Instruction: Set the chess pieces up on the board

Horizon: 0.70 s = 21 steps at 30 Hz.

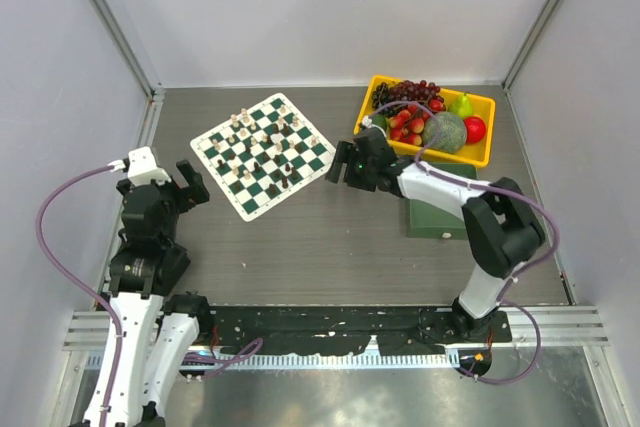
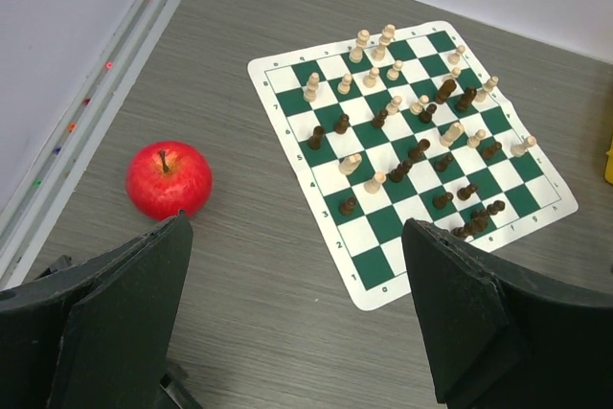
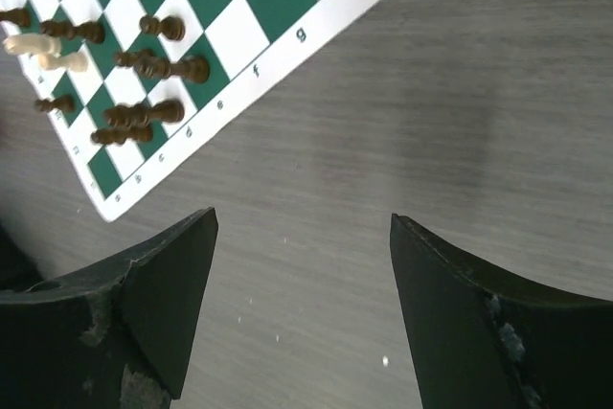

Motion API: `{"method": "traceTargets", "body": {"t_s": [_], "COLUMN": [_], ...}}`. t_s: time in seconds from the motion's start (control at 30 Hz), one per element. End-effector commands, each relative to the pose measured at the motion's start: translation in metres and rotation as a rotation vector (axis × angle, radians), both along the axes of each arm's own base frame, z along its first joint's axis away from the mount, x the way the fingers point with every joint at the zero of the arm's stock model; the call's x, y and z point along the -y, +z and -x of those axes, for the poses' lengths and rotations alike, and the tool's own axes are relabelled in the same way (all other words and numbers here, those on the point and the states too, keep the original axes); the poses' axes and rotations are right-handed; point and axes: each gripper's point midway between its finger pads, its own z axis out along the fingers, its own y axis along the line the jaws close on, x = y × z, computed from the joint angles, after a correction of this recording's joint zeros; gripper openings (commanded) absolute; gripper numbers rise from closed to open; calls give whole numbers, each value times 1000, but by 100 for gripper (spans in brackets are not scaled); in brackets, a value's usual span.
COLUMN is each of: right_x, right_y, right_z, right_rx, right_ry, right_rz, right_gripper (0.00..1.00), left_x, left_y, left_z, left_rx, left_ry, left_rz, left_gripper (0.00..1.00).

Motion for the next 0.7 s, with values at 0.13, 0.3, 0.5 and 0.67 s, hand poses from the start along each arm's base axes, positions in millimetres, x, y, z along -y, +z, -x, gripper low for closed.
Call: {"method": "traceTargets", "body": {"t_s": [0.13,0.3,0.5,0.67], "right_x": [-7,-4,-3,1], "right_y": [11,-3,-16,-18], "right_z": [-66,-83,-97,-106], "right_rx": [109,104,89,91], "right_ry": [-104,-96,-72,-74], "right_rz": [147,189,206,218], "right_gripper": [77,72,70,66], "left_x": [0,-1,0,3], "left_y": [26,28,23,22], "left_z": [1,2,2,2], "left_rx": [40,27,14,2], "left_ry": [-14,-17,-28,-44], "left_rz": [-26,-37,-41,-36], "left_gripper": [99,99,99,99]}}
